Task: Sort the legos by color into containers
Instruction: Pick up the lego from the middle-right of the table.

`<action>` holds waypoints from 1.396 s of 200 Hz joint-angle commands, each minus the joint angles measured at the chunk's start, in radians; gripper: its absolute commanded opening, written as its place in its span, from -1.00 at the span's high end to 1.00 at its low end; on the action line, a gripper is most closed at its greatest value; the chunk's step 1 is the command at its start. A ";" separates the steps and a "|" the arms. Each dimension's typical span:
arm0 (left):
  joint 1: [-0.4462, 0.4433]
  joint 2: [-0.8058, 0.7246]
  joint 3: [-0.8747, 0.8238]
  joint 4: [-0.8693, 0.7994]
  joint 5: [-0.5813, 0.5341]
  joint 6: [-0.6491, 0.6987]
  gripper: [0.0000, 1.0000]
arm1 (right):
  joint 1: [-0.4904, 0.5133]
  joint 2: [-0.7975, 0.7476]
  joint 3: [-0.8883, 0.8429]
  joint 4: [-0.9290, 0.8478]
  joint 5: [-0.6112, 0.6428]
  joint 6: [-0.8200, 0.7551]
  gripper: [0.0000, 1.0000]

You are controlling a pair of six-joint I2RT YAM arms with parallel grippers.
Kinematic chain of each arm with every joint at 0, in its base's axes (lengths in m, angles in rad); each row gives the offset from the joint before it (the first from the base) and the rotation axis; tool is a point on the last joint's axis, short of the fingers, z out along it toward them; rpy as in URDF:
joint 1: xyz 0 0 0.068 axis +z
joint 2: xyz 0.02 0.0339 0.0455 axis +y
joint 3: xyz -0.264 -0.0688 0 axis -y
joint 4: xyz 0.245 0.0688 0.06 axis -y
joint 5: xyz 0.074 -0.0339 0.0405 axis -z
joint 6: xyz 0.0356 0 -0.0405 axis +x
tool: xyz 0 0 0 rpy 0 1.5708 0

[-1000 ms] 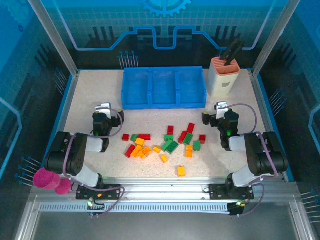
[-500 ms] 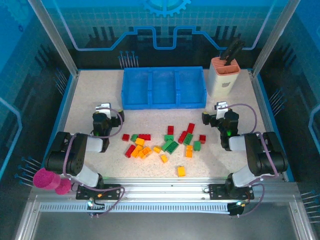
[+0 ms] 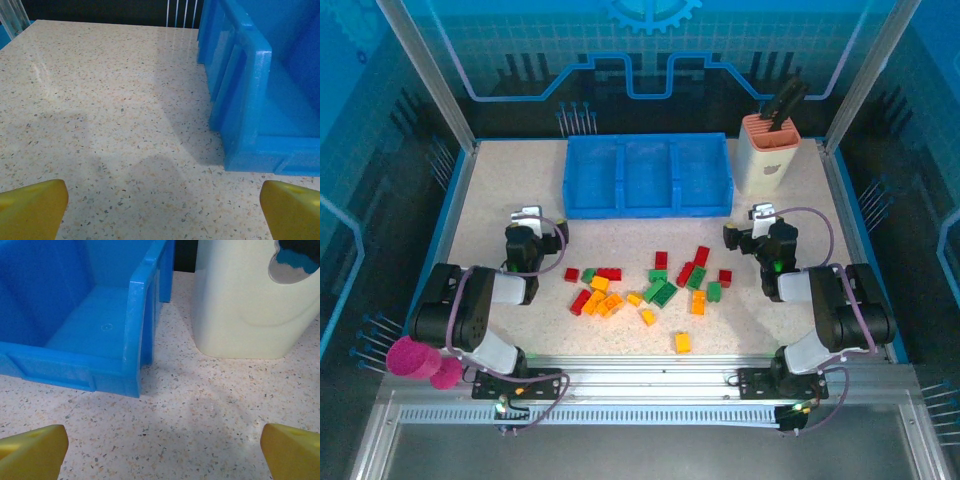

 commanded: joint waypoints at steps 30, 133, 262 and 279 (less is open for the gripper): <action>0.003 -0.001 0.008 0.022 0.011 0.008 -0.99 | -0.002 0.002 0.010 0.014 -0.006 -0.003 -1.00; -0.015 -0.267 0.169 -0.469 -0.137 -0.029 -0.99 | 0.083 -0.171 -0.024 -0.049 0.191 -0.045 -0.99; -0.042 -0.516 0.731 -1.346 0.187 0.078 -0.99 | 0.231 -0.340 0.419 -1.424 0.062 0.682 -0.82; -0.054 -0.523 0.715 -1.333 0.185 0.081 -0.99 | 0.257 -0.312 0.430 -1.453 0.071 0.716 -0.76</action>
